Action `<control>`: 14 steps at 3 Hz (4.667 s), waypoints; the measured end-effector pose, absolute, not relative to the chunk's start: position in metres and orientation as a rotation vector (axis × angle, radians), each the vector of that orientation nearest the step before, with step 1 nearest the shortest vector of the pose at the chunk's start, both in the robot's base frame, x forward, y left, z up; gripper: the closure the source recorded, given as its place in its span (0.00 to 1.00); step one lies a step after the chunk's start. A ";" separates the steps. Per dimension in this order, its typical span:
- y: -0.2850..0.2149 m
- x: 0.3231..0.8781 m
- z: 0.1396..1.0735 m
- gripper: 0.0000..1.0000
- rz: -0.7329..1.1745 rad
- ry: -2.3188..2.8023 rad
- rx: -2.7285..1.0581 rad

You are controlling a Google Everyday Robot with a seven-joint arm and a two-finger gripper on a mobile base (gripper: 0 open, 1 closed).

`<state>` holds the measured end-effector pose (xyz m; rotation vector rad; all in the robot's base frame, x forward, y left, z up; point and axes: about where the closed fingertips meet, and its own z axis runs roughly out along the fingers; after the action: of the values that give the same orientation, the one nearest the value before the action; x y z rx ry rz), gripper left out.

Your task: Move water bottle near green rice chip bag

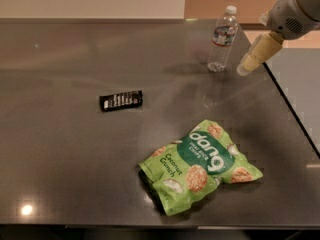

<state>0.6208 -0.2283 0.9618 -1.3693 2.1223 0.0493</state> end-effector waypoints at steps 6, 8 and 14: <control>-0.223 0.761 0.951 0.00 0.299 2.010 -0.916; -0.214 0.767 0.948 0.41 0.366 1.998 -0.867; -0.153 0.620 0.979 1.00 0.636 1.862 -1.133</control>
Offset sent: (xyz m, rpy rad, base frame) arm 0.1160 -0.0190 0.0048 0.2140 -0.1239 -0.1548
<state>0.6201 -0.1531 0.9786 -1.1331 1.8625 0.6363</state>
